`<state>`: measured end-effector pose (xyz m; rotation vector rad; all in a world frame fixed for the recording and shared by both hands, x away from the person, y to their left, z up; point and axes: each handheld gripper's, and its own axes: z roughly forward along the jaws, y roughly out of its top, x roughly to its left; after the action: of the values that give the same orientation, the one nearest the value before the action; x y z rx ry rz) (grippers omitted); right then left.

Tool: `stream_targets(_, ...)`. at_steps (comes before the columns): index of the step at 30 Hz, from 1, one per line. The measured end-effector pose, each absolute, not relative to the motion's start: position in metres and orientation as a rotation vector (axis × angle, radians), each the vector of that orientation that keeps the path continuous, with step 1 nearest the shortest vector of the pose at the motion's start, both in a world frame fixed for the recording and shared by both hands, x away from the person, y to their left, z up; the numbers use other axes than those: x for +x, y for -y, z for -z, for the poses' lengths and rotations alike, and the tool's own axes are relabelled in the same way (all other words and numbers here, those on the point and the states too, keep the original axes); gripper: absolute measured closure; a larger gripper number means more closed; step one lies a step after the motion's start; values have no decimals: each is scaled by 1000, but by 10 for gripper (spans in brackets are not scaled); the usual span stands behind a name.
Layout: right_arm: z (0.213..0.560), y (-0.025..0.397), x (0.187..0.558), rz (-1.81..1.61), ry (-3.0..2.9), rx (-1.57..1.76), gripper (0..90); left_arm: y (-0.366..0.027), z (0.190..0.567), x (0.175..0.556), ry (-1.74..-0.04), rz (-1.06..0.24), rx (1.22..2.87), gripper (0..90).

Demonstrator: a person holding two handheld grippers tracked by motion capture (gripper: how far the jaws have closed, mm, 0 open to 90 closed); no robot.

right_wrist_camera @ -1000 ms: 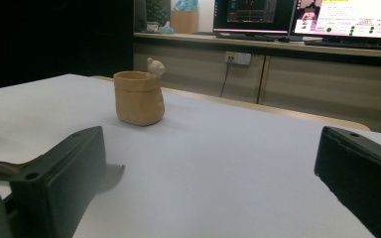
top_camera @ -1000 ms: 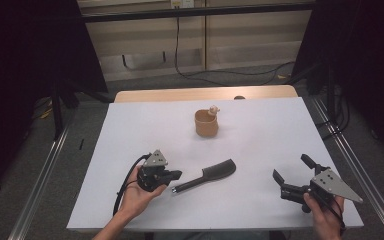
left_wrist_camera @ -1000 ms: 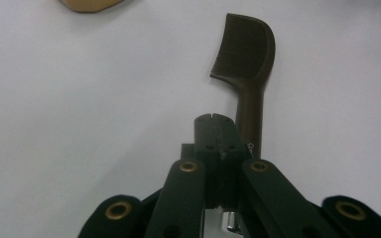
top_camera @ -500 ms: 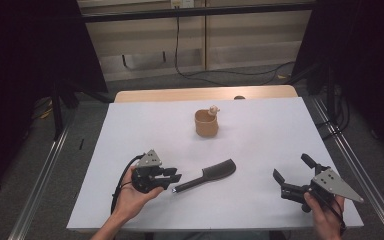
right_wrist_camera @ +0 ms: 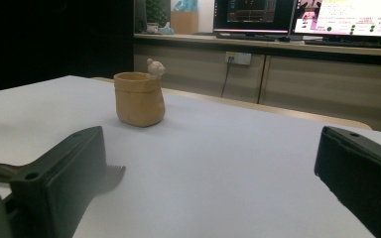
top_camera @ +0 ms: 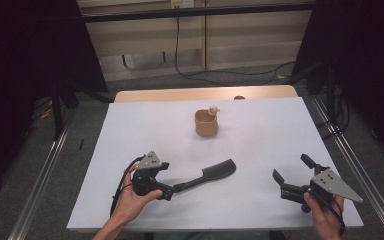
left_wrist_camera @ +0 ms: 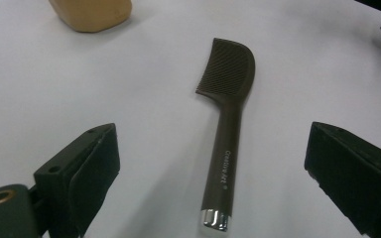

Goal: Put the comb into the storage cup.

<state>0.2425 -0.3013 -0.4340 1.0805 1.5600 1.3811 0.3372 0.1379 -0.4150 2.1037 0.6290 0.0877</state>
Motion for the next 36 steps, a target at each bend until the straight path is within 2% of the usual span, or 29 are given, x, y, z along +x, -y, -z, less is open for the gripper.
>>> stream_targets(5, 434, 301, 242, -1383, -1556, 1078, 0, -131, 412, 340, -617, -79, 2102, 61)
stream_targets(12, 434, 301, 242, -1383, -1561, 1079, 0, -111, 419, 349, -578, -90, 2248, 71)
stream_targets(16, 434, 301, 242, -1384, -1562, 1080, 0, -103, 416, 351, -547, -40, 2289, 65)
stream_targets(20, 434, 301, 242, -1380, -1564, 1079, 0, -98, 416, 357, -527, -82, 2343, 68)
stream_targets(26, 434, 301, 242, -1385, -1562, 1077, 0, -92, 420, 362, -518, -32, 2414, 64)
stream_targets(28, 434, 301, 242, -1384, -1565, 1078, 0, -89, 417, 363, -487, -77, 2432, 62)
stream_targets(36, 434, 301, 241, -1383, -1567, 1075, 0, -75, 415, 370, -476, 17, 2496, 70)
